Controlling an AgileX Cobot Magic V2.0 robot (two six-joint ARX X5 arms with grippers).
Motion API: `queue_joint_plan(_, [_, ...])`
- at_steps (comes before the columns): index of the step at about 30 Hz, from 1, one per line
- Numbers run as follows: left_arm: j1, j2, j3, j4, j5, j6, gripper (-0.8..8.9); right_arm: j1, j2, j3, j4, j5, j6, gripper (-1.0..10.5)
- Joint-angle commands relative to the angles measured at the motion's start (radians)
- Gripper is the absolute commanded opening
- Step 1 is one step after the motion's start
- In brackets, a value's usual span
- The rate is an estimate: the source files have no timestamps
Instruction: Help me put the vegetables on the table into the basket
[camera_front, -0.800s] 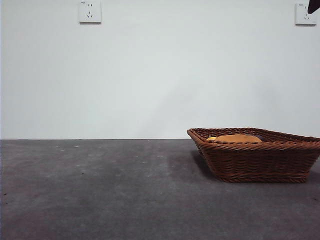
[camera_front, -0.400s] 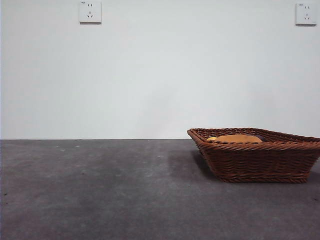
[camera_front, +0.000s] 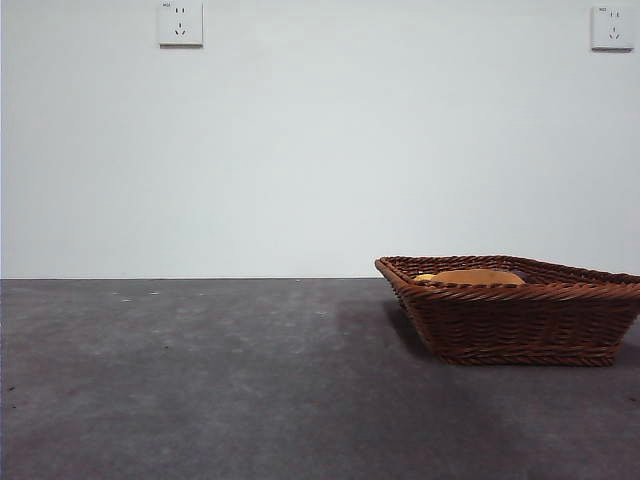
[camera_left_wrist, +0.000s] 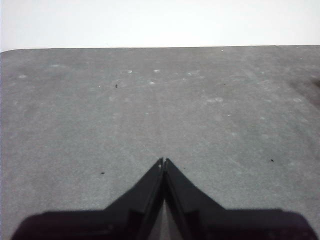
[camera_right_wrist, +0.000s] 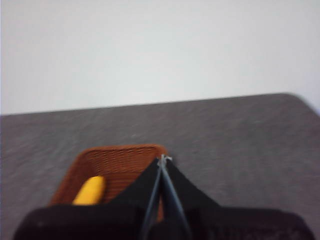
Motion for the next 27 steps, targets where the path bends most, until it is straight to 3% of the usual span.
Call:
queue_joint_plan(1, [0.002,0.002,-0.01,0.007,0.001,-0.006,-0.03,-0.035,-0.114,-0.161,0.103,0.017,-0.021,0.0])
queue_joint_plan(5, [0.002,0.002,-0.01,0.007,0.001,-0.006,-0.03,-0.074,-0.226,-0.338,0.232,0.037,-0.016,0.0])
queue_joint_plan(10, [0.002,0.002,-0.01,0.007,0.001,-0.006,-0.03,-0.079,-0.353,-0.501,0.231,0.026,0.101,0.0])
queue_joint_plan(14, [0.002,0.002,-0.01,0.007,0.001,-0.006,-0.03,-0.08,-0.406,-0.582,0.23,0.036,0.108,0.0])
queue_joint_plan(19, [0.002,0.002,-0.01,0.007,0.001,-0.006,-0.03,-0.102,-0.408,-0.581,0.138,0.043,0.097,0.0])
queue_joint_plan(27, [0.002,0.002,-0.01,0.007,0.0,-0.006,-0.03,-0.106,-0.408,-0.581,0.105,0.058,-0.023,0.0])
